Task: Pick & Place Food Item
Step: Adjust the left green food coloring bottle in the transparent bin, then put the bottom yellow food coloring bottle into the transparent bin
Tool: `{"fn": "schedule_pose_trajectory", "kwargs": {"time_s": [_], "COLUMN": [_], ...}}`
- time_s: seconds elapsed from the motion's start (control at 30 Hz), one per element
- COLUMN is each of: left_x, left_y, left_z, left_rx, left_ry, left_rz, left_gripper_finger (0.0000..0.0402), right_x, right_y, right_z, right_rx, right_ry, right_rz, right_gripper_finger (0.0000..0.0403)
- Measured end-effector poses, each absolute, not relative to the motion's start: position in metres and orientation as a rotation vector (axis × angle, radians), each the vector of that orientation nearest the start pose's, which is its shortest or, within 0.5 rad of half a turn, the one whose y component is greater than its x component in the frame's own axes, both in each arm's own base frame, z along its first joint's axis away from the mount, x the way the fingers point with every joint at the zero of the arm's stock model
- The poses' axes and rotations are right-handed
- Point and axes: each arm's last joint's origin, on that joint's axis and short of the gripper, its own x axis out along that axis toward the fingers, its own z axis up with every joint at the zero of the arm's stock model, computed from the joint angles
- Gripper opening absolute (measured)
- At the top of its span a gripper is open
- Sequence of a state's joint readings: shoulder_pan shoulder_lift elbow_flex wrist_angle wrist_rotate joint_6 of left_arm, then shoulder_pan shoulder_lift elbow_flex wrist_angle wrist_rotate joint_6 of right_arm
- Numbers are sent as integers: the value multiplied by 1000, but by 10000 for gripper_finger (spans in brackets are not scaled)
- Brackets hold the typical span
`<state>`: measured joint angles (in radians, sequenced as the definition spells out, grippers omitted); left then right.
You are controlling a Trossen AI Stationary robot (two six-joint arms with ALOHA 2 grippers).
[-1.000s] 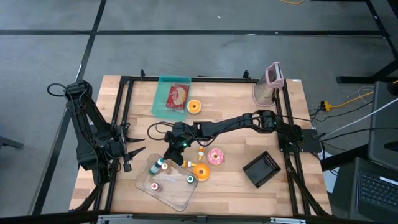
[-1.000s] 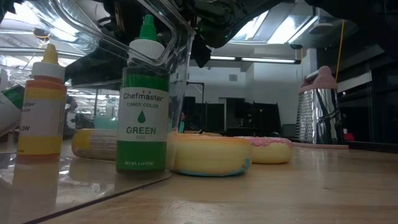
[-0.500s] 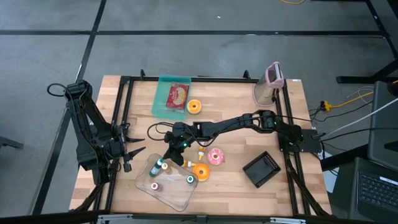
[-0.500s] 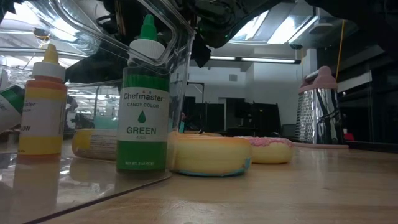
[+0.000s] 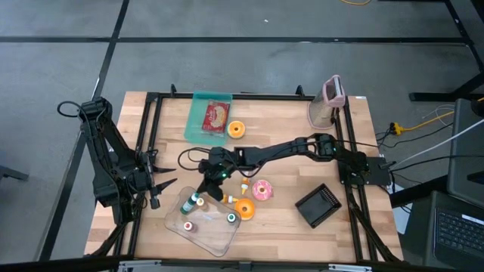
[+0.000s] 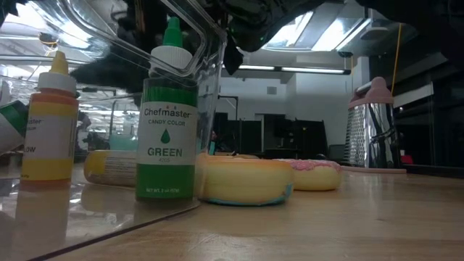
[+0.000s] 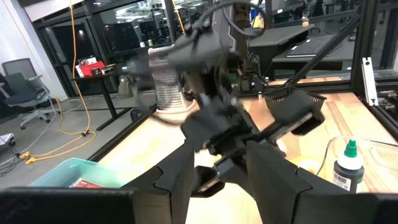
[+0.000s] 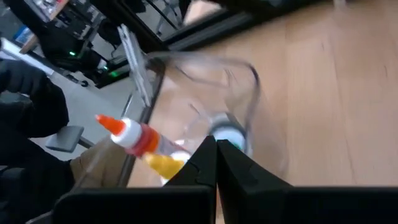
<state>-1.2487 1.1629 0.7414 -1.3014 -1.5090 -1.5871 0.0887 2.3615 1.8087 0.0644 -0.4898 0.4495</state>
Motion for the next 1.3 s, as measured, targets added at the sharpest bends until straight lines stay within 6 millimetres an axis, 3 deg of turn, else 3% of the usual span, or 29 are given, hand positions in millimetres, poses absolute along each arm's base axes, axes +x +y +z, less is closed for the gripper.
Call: {"fn": "schedule_pose_trajectory", "kwargs": {"time_s": [0.17,0.5,0.63,0.77,0.9,1.1,1.3], "left_x": [76,93,115,141,168,199,218], "left_y": [-136,-134,-138,-135,-124,-102,-67], "left_z": [231,252,260,268,268,266,261], "left_rx": [118,-55,-190,-237,-236,-157,-79], "left_ry": [120,656,709,701,716,674,726], "left_rz": [330,333,204,133,113,162,224], "left_gripper_finger": [141,141,144,163,190,209,206], "right_x": [533,539,534,518,494,461,425], "right_y": [62,66,73,81,93,119,117], "right_z": [189,260,295,322,349,375,402], "right_rx": [459,268,190,113,-32,-268,-365], "right_ry": [545,488,475,475,492,534,619], "right_rz": [503,614,640,654,562,360,67], "right_gripper_finger": [13,168,201,206,199,183,175]}}
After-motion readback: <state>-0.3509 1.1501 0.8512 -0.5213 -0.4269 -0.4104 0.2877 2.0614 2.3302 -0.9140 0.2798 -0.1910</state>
